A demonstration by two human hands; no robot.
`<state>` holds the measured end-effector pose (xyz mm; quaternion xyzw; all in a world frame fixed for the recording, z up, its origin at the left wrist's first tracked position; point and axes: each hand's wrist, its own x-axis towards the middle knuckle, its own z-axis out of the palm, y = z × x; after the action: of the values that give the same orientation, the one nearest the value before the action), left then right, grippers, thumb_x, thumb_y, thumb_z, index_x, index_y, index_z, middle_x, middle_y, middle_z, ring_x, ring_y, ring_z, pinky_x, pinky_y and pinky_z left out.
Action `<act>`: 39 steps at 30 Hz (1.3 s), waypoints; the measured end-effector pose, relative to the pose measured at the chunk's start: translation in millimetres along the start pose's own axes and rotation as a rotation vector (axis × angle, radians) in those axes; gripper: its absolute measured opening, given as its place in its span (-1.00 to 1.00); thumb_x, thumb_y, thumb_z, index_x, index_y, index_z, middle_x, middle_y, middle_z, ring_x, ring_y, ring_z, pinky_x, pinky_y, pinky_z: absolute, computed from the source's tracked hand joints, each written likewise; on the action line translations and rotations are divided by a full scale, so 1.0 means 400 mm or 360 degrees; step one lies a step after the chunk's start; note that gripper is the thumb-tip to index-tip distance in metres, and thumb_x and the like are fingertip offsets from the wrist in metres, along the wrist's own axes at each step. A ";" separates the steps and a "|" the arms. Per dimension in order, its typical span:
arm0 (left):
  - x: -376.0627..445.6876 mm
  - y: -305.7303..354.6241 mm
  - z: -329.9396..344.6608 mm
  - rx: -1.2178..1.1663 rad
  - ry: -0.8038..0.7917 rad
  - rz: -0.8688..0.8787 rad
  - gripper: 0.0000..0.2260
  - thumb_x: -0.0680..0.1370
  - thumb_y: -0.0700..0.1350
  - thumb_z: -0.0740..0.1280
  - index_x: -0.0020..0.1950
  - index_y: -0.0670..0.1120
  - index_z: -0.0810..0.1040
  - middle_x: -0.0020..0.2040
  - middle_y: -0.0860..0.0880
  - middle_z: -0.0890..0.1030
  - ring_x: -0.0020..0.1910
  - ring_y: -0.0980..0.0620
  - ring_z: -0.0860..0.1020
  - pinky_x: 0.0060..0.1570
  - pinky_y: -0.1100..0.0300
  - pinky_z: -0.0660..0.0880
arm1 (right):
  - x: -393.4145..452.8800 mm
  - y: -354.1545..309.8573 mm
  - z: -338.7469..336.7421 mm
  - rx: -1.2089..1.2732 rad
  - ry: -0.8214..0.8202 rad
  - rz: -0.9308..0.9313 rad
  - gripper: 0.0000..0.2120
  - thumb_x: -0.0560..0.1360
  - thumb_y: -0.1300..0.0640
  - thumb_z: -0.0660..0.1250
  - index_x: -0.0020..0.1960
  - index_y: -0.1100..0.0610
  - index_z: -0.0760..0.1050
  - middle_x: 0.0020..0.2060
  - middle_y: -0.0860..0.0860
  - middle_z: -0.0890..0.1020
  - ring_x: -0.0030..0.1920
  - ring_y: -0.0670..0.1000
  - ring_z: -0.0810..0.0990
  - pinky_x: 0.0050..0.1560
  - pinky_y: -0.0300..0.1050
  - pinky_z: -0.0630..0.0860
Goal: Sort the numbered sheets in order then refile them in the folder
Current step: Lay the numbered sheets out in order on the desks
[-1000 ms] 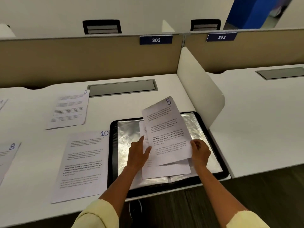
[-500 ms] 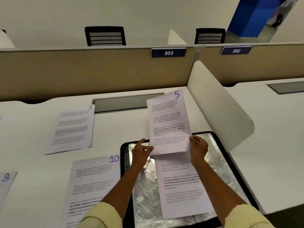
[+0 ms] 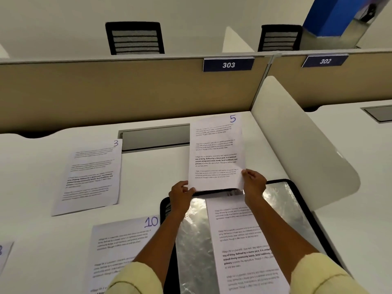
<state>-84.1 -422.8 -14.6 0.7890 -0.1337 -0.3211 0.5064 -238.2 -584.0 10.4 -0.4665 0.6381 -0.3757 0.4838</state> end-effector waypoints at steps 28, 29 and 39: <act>0.030 0.006 0.017 0.0879 0.0282 0.0075 -0.73 0.55 -0.10 0.36 -0.33 -0.16 0.53 -0.40 -0.02 0.52 -0.35 -0.02 0.49 -0.29 0.21 0.35 | 0.117 0.053 0.070 -0.0671 -0.0317 -0.0389 -0.63 0.56 0.25 0.38 0.32 0.36 0.49 0.16 0.27 0.62 0.18 0.24 0.59 0.25 0.00 0.46; 0.024 0.008 0.016 0.0892 0.0290 0.0113 -0.76 0.56 -0.10 0.35 -0.28 -0.17 0.58 -0.33 -0.05 0.57 -0.30 -0.03 0.50 -0.25 0.20 0.36 | 0.112 0.055 0.060 -0.0667 -0.0314 -0.0399 -0.62 0.57 0.23 0.37 0.35 0.33 0.47 0.21 0.26 0.60 0.22 0.23 0.57 0.27 0.01 0.45; -0.058 -0.031 0.039 0.0994 0.0153 0.0621 -0.76 0.56 -0.03 0.34 0.13 -0.16 0.60 0.07 -0.14 0.52 0.08 -0.14 0.48 0.02 0.03 0.46 | 0.037 0.093 -0.114 -0.0805 -0.0354 -0.0700 -0.57 0.59 0.10 0.34 0.42 0.18 0.44 0.30 0.14 0.55 0.31 0.16 0.46 0.33 0.03 0.38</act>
<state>-113.1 -415.9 -21.3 0.8793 -0.3493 -0.1247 0.2987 -292.6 -586.4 -16.9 -0.7358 0.5386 -0.2478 0.3272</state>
